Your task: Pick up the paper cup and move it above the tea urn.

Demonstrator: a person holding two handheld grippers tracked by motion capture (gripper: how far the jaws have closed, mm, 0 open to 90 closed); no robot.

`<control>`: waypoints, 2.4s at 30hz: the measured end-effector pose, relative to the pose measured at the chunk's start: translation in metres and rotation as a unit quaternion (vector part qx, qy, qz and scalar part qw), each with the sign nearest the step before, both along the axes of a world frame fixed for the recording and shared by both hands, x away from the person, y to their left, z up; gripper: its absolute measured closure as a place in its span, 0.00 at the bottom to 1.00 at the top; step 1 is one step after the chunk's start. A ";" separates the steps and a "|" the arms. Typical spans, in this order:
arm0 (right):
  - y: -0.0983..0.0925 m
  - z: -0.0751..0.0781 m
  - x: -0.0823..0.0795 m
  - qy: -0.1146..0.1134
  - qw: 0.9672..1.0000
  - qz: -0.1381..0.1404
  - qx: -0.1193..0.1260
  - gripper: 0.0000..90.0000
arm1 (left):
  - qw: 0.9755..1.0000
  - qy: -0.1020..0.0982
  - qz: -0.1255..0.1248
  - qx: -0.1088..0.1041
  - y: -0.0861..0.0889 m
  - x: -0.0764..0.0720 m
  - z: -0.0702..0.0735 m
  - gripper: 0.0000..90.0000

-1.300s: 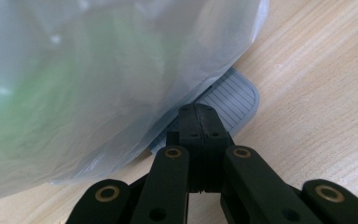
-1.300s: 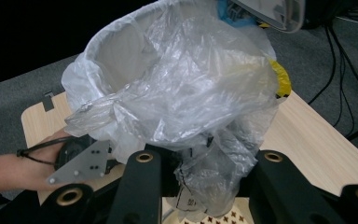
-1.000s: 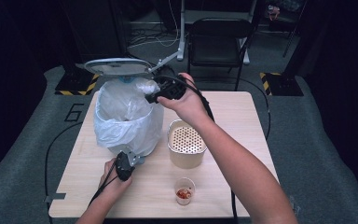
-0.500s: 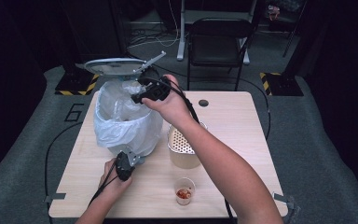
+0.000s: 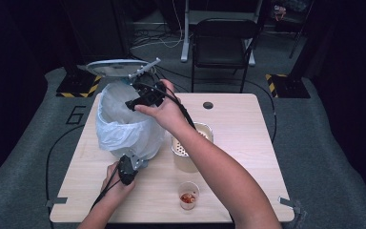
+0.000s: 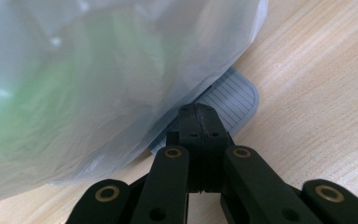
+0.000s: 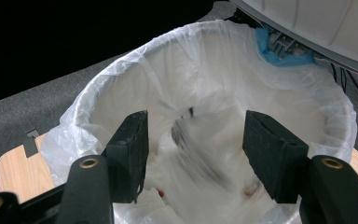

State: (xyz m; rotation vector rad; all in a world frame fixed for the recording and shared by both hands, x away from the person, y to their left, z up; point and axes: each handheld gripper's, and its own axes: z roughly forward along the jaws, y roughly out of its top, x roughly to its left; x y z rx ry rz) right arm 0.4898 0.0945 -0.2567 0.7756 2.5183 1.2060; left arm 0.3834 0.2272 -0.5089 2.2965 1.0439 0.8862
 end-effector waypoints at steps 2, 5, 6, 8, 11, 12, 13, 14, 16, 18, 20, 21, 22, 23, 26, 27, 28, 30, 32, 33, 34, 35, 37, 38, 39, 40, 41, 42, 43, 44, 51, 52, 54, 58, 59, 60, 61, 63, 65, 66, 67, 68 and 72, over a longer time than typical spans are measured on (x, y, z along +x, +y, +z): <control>-0.002 0.000 -0.001 -0.002 1.000 0.003 -0.001 0.45 | 1.000 0.001 -0.001 0.000 0.000 0.000 0.000 1.00; -0.007 0.002 -0.003 -0.002 1.000 0.003 -0.005 0.46 | 1.000 0.001 -0.001 0.000 0.000 0.000 0.000 1.00; -0.011 0.003 -0.005 -0.011 1.000 0.005 -0.005 0.47 | 1.000 0.001 0.000 -0.001 0.000 0.000 0.000 1.00; -0.016 0.004 -0.007 -0.013 1.000 0.005 -0.007 0.46 | 1.000 0.008 -0.003 0.000 0.000 0.000 0.001 1.00; -0.031 0.005 -0.014 -0.022 1.000 0.010 -0.004 0.45 | 1.000 0.004 0.001 0.004 0.000 0.000 0.001 1.00; -0.035 0.005 -0.016 -0.019 1.000 0.008 -0.005 0.44 | 1.000 0.000 0.001 -0.001 0.000 0.000 0.000 1.00; -0.040 0.004 -0.019 -0.024 1.000 0.011 -0.004 0.44 | 1.000 0.001 0.000 -0.001 0.000 0.000 0.000 1.00; -0.046 0.003 -0.022 -0.026 1.000 0.010 -0.002 0.43 | 1.000 0.000 0.000 -0.001 0.000 0.000 0.000 1.00; -0.058 0.001 -0.026 -0.033 0.999 0.004 0.000 0.39 | 1.000 0.006 0.000 0.000 0.000 0.000 0.001 1.00; -0.071 -0.002 -0.031 -0.037 0.999 -0.001 0.000 0.37 | 1.000 -0.001 0.002 0.004 0.000 0.000 0.000 1.00; -0.085 -0.006 -0.038 -0.038 0.999 -0.002 0.002 0.35 | 1.000 -0.008 0.005 0.002 -0.001 0.000 -0.001 1.00; -0.090 -0.008 -0.040 -0.037 0.999 0.001 0.000 0.34 | 1.000 -0.008 0.005 0.002 0.000 0.000 -0.001 1.00; -0.090 -0.008 -0.040 -0.037 0.999 0.001 0.000 0.34 | 1.000 -0.008 0.005 0.002 0.000 0.000 -0.001 1.00; -0.096 -0.010 -0.043 -0.033 0.999 0.002 0.002 0.34 | 1.000 -0.008 0.005 0.002 0.000 0.000 0.000 1.00; -0.116 -0.023 -0.058 -0.037 0.999 0.005 -0.005 0.29 | 1.000 -0.004 0.005 -0.007 -0.001 0.000 -0.002 1.00; -0.116 -0.023 -0.058 -0.037 0.999 0.005 -0.005 0.29 | 1.000 -0.004 0.005 -0.007 -0.001 0.000 -0.002 1.00; -0.125 -0.030 -0.067 -0.037 0.999 0.005 -0.007 0.24 | 1.000 0.000 0.006 -0.011 -0.001 -0.001 -0.002 1.00; -0.132 -0.036 -0.074 -0.043 0.999 0.010 -0.007 0.20 | 1.000 0.000 0.003 -0.005 -0.001 -0.001 -0.001 1.00; -0.138 -0.043 -0.081 -0.048 0.999 0.006 -0.005 0.19 | 1.000 -0.001 0.004 -0.005 -0.001 -0.001 -0.002 1.00; -0.142 -0.046 -0.086 -0.042 0.999 0.002 -0.004 0.19 | 1.000 -0.001 0.003 -0.004 -0.001 -0.001 -0.001 1.00; -0.145 -0.050 -0.089 -0.043 0.999 0.001 -0.001 0.18 | 1.000 -0.001 0.003 -0.003 -0.001 -0.001 -0.001 1.00; -0.145 -0.050 -0.089 -0.043 0.999 0.001 -0.001 0.18 | 1.000 -0.001 0.003 -0.003 -0.001 -0.001 -0.001 1.00; -0.154 -0.061 -0.097 -0.034 0.999 -0.003 0.009 0.18 | 1.000 0.003 0.003 -0.004 -0.001 -0.001 -0.001 1.00; -0.161 -0.070 -0.102 -0.032 0.999 -0.003 0.010 0.18 | 1.000 0.001 0.003 -0.003 -0.001 -0.001 -0.001 1.00; -0.163 -0.074 -0.105 -0.030 0.999 -0.007 0.009 0.18 | 1.000 0.002 0.002 -0.002 -0.001 -0.001 -0.001 1.00; -0.166 -0.078 -0.108 -0.026 1.000 -0.013 0.008 0.18 | 1.000 0.002 0.002 -0.002 -0.001 -0.001 -0.001 1.00; -0.169 -0.083 -0.110 -0.026 1.000 -0.015 0.009 0.17 | 1.000 0.002 0.001 0.000 -0.001 -0.001 -0.001 1.00; -0.172 -0.087 -0.112 -0.028 0.999 -0.015 0.009 0.17 | 1.000 0.001 0.002 0.000 -0.001 -0.001 -0.001 1.00; -0.174 -0.090 -0.114 -0.026 0.999 -0.016 0.010 0.17 | 1.000 0.002 0.002 -0.001 -0.001 -0.001 -0.001 1.00; -0.174 -0.090 -0.114 -0.026 0.999 -0.016 0.010 0.17 | 1.000 0.002 0.002 -0.001 -0.001 -0.001 -0.001 1.00; -0.189 -0.110 -0.133 -0.029 0.999 -0.035 0.020 0.16 | 1.000 0.002 0.002 0.000 -0.001 -0.001 -0.001 1.00; -0.190 -0.113 -0.135 -0.027 0.999 -0.035 0.022 0.16 | 1.000 0.002 0.002 0.000 -0.001 -0.001 -0.001 1.00; -0.191 -0.120 -0.140 -0.027 0.999 -0.034 0.020 0.16 | 1.000 0.006 -0.001 0.005 -0.001 -0.001 0.000 1.00; -0.191 -0.132 -0.146 -0.025 0.999 -0.030 0.019 0.15 | 1.000 0.000 0.004 -0.004 -0.002 -0.001 -0.002 1.00; -0.191 -0.136 -0.148 -0.021 0.999 -0.029 0.019 0.14 | 1.000 0.000 0.003 -0.004 -0.002 -0.001 -0.002 1.00; -0.189 -0.143 -0.151 -0.016 0.999 -0.025 0.019 0.12 | 1.000 0.001 0.002 0.000 -0.002 -0.001 -0.001 1.00; -0.189 -0.143 -0.151 -0.016 0.999 -0.025 0.019 0.12 | 1.000 0.001 0.002 0.000 -0.002 -0.001 -0.001 1.00; -0.186 -0.149 -0.155 -0.009 1.000 -0.019 0.017 0.08 | 1.000 0.001 0.002 0.000 -0.002 -0.001 -0.001 1.00; -0.183 -0.151 -0.157 -0.006 1.000 -0.007 0.023 0.06 | 1.000 0.001 0.002 0.000 -0.002 -0.001 -0.001 1.00; -0.182 -0.152 -0.158 -0.001 1.000 -0.004 0.025 0.05 | 1.000 0.001 0.003 -0.002 -0.002 -0.001 -0.002 1.00; -0.180 -0.154 -0.160 0.003 1.000 0.003 0.029 0.03 | 1.000 -0.003 0.001 0.007 -0.001 -0.001 -0.001 1.00; -0.178 -0.155 -0.162 0.004 1.000 0.012 0.028 0.03 | 1.000 -0.004 0.001 0.009 -0.001 -0.001 -0.001 1.00; -0.167 -0.168 -0.170 0.014 0.999 0.034 0.023 0.01 | 1.000 -0.005 0.000 0.009 -0.001 -0.001 -0.001 1.00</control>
